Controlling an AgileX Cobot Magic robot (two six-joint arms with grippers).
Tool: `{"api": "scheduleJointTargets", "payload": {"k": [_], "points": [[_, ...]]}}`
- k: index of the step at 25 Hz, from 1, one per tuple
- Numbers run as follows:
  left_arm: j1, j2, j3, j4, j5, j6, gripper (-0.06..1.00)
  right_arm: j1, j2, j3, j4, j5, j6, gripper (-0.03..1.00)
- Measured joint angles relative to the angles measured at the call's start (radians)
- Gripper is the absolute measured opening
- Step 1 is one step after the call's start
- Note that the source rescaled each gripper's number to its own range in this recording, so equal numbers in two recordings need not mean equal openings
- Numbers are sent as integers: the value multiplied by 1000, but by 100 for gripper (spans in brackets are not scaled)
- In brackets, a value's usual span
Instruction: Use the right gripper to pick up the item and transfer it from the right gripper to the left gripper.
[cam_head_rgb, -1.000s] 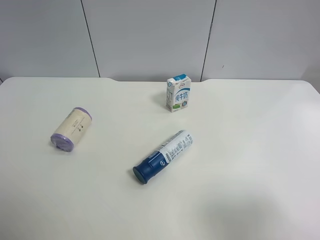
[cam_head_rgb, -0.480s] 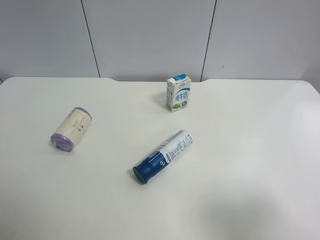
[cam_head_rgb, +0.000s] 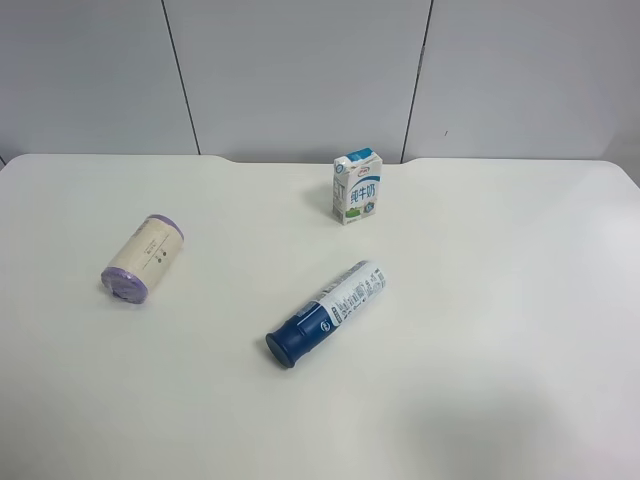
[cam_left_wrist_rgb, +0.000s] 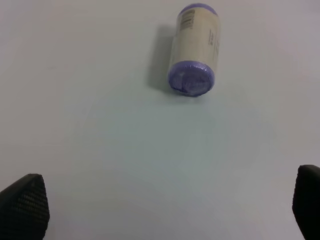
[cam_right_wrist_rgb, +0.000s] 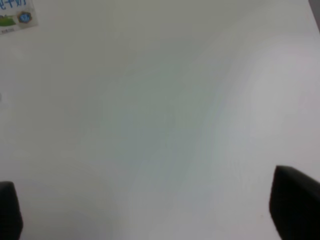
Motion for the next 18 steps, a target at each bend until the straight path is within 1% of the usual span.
{"api": "scheduleJointTargets", "payload": {"k": [10,12,16,18], "points": [[8,0,0,0,-5,1,99,0,0,0,0,0,0,99],[39,0,0,0,-5,1,99,0,0,0,0,0,0,99],[134,0,0,0,-5,1,99,0,0,0,0,0,0,99],[164,-6,0,0,-5,1,99,0,0,0,0,0,0,99]]}}
